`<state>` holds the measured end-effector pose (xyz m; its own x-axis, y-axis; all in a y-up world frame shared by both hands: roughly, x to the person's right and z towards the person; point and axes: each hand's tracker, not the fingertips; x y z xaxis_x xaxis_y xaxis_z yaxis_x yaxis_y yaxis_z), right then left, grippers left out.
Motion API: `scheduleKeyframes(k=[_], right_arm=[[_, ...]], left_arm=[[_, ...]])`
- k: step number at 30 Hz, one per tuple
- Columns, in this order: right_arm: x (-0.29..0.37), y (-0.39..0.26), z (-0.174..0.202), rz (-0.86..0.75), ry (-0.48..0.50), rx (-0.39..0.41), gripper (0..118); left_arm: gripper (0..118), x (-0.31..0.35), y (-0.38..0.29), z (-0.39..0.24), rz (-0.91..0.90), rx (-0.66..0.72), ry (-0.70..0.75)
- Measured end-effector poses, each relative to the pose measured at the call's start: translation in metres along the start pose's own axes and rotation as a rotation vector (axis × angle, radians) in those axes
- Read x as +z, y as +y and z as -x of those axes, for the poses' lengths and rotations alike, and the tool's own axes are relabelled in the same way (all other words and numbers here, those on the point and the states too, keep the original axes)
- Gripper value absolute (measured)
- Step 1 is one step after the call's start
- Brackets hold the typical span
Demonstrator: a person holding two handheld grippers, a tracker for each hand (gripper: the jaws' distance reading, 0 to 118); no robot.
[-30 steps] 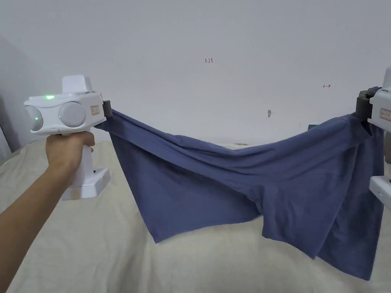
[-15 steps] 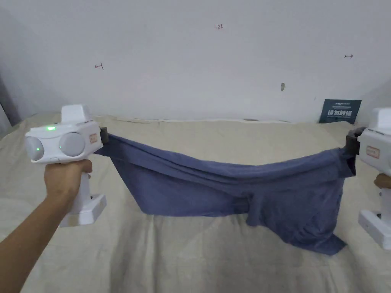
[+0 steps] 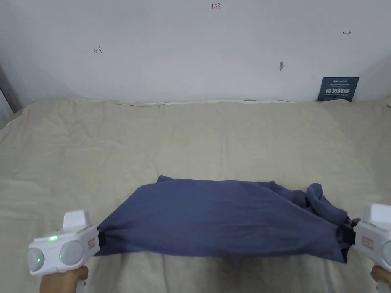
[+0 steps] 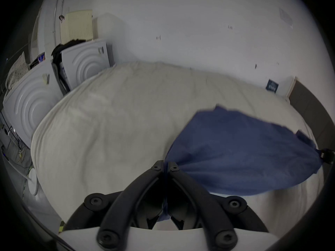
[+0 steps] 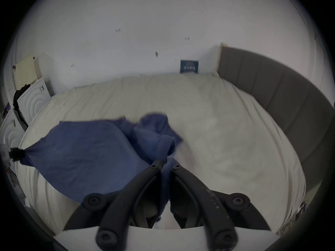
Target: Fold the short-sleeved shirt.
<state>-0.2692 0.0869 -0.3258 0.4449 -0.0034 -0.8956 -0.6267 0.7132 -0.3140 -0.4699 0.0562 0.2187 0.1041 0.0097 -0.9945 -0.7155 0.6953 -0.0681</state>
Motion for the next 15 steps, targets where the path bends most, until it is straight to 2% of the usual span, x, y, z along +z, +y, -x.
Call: scheduleKeyframes(k=[7,10,15], right_arm=[[0.034,-0.084,-0.017,0.080,-0.013,-0.042,7],[0.043,-0.113,-0.024,0.142,-0.034,-0.041,7],[0.039,-0.149,-0.034,0.250,-0.024,-0.077,7]], left_arm=[[3,0.035,-0.077,0.022,0.088,0.026,0.004],[3,0.060,-0.096,0.025,0.123,0.031,0.016],[3,0.061,-0.119,0.031,0.204,0.011,0.032]])
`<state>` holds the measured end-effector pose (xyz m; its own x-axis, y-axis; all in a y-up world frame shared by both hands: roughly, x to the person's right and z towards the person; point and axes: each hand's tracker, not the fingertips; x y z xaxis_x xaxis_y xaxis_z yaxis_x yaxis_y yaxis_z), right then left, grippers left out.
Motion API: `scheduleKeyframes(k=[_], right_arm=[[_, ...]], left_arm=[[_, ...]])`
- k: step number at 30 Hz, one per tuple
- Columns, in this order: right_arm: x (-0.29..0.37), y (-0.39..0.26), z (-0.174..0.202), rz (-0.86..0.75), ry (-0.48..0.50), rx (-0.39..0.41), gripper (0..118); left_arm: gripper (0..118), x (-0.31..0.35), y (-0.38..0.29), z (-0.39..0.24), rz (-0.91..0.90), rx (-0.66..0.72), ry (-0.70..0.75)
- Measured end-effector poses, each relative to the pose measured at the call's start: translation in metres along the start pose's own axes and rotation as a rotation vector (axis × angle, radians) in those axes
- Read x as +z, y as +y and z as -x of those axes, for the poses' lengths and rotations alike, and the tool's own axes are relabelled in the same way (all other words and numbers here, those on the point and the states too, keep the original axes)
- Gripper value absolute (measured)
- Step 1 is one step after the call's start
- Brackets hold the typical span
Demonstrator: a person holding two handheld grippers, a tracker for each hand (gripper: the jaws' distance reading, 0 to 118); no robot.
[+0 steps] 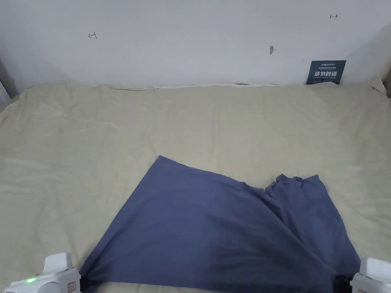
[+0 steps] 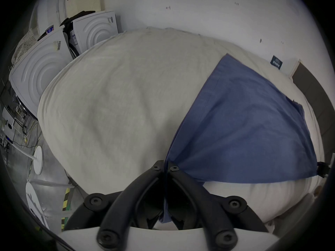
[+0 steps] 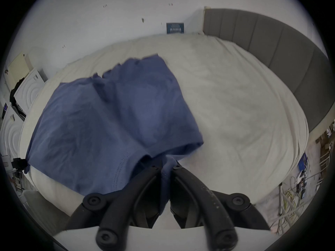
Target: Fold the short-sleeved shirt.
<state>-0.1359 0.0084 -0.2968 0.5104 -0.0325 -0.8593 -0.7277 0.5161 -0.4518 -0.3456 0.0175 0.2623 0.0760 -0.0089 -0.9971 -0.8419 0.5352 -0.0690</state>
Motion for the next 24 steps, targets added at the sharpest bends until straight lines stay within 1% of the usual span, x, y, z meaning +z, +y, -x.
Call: scheduleKeyframes(k=[1,4,5,6,7,8,9,10,11,12,13,15,18,20,24], right_arm=[[-0.005,-0.004,-0.002,0.028,0.000,-0.007,7],[-0.013,-0.009,-0.003,0.027,0.005,-0.021,7],[-0.012,-0.007,-0.004,0.023,0.003,-0.032,7],[-0.006,-0.004,0.001,0.031,0.004,-0.034,8],[0.003,-0.002,0.007,0.033,0.007,-0.031,13],[0.009,0.002,0.009,0.021,0.009,-0.025,24],[0.019,0.008,0.012,-0.009,0.004,-0.008,42],[0.026,0.017,0.010,-0.064,0.004,0.012,70],[0.034,0.027,0.007,-0.124,0.012,0.010,87],[0.046,0.034,0.009,-0.178,0.024,0.003,101],[0.062,0.044,0.012,-0.246,0.041,-0.005,108],[0.101,0.058,0.022,-0.393,0.063,-0.011,108],[0.145,0.077,0.038,-0.561,0.056,0.021,108],[0.173,0.082,0.051,-0.671,0.024,0.041,108],[0.208,0.079,0.074,-0.837,-0.040,0.061,108]], left_arm=[[3,0.002,-0.002,0.001,0.010,-0.007,0.004],[3,0.003,0.001,-0.006,0.015,-0.023,0.015],[3,-0.010,0.004,-0.001,0.028,-0.024,0.018],[3,-0.008,0.006,-0.003,0.030,-0.024,0.019],[10,-0.005,0.009,-0.004,0.031,-0.023,0.017],[25,0.001,0.013,-0.005,0.024,-0.012,0.006],[51,0.021,0.021,-0.014,0.003,0.014,-0.036],[92,0.033,0.028,-0.016,-0.035,0.023,-0.091],[113,0.045,0.035,-0.022,-0.082,0.030,-0.116],[118,0.057,0.041,-0.028,-0.126,0.025,-0.124],[118,0.065,0.047,-0.027,-0.192,0.012,-0.136],[116,0.097,0.062,-0.044,-0.325,-0.020,-0.156],[116,0.131,0.082,-0.065,-0.497,-0.035,-0.167],[116,0.152,0.089,-0.079,-0.620,-0.028,-0.177],[116,0.176,0.092,-0.099,-0.812,-0.015,-0.185]])
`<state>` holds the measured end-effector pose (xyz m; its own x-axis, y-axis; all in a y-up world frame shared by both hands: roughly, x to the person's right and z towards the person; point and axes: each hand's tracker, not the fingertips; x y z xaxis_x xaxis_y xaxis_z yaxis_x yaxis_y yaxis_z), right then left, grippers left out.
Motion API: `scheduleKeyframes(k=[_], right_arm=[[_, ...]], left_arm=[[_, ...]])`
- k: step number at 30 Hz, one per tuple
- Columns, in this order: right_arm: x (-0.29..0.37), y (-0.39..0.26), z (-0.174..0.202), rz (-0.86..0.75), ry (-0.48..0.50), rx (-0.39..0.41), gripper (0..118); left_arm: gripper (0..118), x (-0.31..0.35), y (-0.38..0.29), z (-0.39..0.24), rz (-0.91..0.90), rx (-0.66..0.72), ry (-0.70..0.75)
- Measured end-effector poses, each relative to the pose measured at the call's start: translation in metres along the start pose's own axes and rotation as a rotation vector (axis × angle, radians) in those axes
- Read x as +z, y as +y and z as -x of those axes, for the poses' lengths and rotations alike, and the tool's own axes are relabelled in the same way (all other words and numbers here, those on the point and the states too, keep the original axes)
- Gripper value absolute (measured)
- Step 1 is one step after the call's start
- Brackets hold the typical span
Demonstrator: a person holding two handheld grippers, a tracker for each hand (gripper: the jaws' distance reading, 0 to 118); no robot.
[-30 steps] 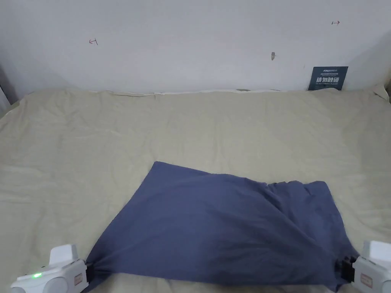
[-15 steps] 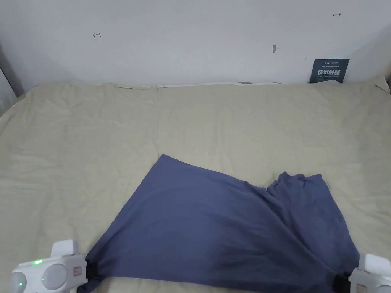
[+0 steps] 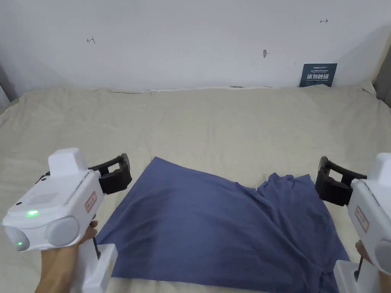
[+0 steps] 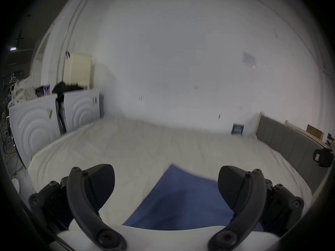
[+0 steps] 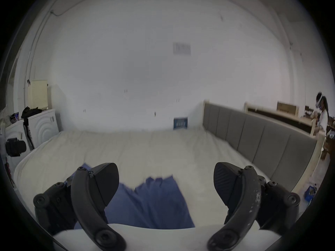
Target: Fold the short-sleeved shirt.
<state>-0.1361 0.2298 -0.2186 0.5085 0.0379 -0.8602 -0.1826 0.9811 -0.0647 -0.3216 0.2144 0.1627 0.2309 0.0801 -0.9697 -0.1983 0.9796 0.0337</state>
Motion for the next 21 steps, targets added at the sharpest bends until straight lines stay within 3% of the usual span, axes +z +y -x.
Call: scheduleKeyframes(k=[3,5,6,9,16,21], right_arm=[[0.010,0.007,0.011,-0.073,-0.036,0.051,108],[0.017,0.008,0.019,-0.114,-0.034,0.084,97],[0.019,0.008,0.023,-0.121,-0.030,0.097,84],[0.017,0.006,0.027,-0.122,-0.022,0.115,1],[0.016,0.003,0.027,-0.117,-0.002,0.120,1],[0.000,-0.001,0.023,-0.087,0.015,0.106,1]], left_arm=[[105,0.001,-0.005,-0.008,-0.109,-0.026,0.004],[82,-0.001,-0.010,-0.014,-0.125,-0.032,-0.002],[70,-0.001,-0.010,-0.016,-0.129,-0.034,-0.008],[0,-0.001,-0.011,-0.023,-0.123,-0.023,-0.047],[0,-0.012,-0.019,-0.034,-0.081,-0.079,-0.102],[0,-0.057,-0.021,-0.035,0.118,-0.106,-0.143]])
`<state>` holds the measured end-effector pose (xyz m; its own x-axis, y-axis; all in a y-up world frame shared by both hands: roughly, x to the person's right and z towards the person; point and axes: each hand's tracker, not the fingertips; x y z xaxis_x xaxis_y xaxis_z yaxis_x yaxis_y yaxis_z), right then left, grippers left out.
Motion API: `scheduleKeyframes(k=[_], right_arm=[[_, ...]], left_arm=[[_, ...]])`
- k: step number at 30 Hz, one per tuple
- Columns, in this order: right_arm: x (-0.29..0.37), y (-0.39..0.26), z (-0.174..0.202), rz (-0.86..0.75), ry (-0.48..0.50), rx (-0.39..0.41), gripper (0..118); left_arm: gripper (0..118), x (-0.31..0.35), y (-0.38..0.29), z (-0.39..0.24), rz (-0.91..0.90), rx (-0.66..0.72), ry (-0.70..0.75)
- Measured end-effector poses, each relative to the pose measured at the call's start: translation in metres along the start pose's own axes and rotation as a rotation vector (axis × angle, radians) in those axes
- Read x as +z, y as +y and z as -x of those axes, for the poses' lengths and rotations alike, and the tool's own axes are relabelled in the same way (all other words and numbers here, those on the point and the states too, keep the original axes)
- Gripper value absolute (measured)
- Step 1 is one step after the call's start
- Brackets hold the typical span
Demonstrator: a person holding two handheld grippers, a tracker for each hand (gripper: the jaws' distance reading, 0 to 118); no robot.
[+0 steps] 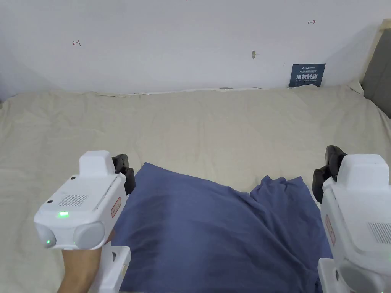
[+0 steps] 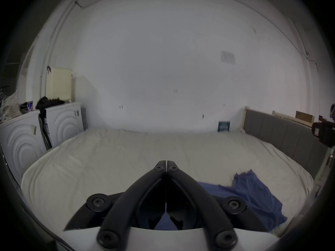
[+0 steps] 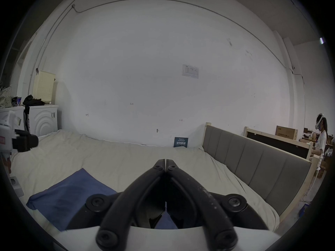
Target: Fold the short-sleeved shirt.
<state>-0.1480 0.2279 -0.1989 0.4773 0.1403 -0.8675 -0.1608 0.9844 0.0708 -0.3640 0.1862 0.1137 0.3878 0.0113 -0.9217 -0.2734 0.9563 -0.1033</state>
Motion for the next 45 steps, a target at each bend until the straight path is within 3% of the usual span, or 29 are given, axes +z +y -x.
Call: scheduleKeyframes(k=[5,12,14,16,17,18,22,24,27,28,30,31,33,36,40,41,42,43,44,45], right_arm=[[-0.025,-0.013,-0.002,0.037,-0.012,-0.005,1],[-0.073,-0.040,-0.005,0.131,-0.038,-0.002,1],[-0.088,-0.051,-0.005,0.168,-0.052,0.001,1],[-0.103,-0.061,-0.006,0.202,-0.062,-0.001,1],[-0.109,-0.066,-0.006,0.213,-0.070,0.000,1],[-0.114,-0.071,-0.006,0.226,-0.080,0.000,1],[-0.137,-0.093,-0.008,0.288,-0.098,0.001,1],[-0.145,-0.101,-0.009,0.305,-0.102,0.001,1],[-0.155,-0.112,-0.009,0.338,-0.109,-0.005,2],[-0.160,-0.116,-0.010,0.347,-0.108,-0.012,2],[-0.163,-0.120,-0.011,0.373,-0.103,-0.026,2],[-0.167,-0.122,-0.012,0.383,-0.100,-0.034,2],[-0.174,-0.125,-0.015,0.404,-0.097,-0.056,5],[-0.186,-0.132,-0.027,0.460,-0.099,-0.128,34],[-0.218,-0.146,-0.048,0.560,-0.116,-0.199,35],[-0.229,-0.150,-0.052,0.619,-0.107,-0.188,43],[-0.237,-0.154,-0.057,0.675,-0.101,-0.188,60],[-0.248,-0.161,-0.060,0.734,-0.092,-0.192,85],[-0.256,-0.167,-0.063,0.798,-0.072,-0.197,99],[-0.260,-0.172,-0.064,0.825,-0.061,-0.202,105]], left_arm=[[0,-0.085,-0.001,0.017,0.284,0.146,-0.062],[3,-0.199,-0.009,0.029,0.479,0.053,-0.079],[38,-0.229,-0.013,0.029,0.523,0.072,-0.080],[90,-0.267,-0.022,0.034,0.556,0.052,-0.075],[102,-0.280,-0.024,0.033,0.553,0.038,-0.044],[105,-0.291,-0.027,0.032,0.538,0.025,-0.018],[105,-0.344,-0.046,0.034,0.572,-0.021,0.013],[96,-0.359,-0.057,0.042,0.623,-0.032,0.014],[50,-0.368,-0.076,0.040,0.692,-0.032,0.035],[48,-0.373,-0.084,0.039,0.706,-0.024,0.038],[26,-0.360,-0.084,0.038,0.595,-0.021,0.055],[1,-0.352,-0.082,0.031,0.607,-0.023,0.053],[1,-0.342,-0.076,0.025,0.603,-0.036,0.022],[1,-0.331,-0.062,0.025,0.525,-0.004,0.045],[1,-0.280,-0.029,0.026,0.416,0.103,-0.027],[1,-0.268,-0.022,0.026,0.408,0.093,-0.041],[1,-0.258,-0.016,0.026,0.394,0.089,-0.055],[1,-0.247,-0.012,0.028,0.374,0.088,-0.067],[1,-0.240,-0.011,0.030,0.360,0.089,-0.074],[1,-0.233,-0.007,0.030,0.355,0.089,-0.080]])
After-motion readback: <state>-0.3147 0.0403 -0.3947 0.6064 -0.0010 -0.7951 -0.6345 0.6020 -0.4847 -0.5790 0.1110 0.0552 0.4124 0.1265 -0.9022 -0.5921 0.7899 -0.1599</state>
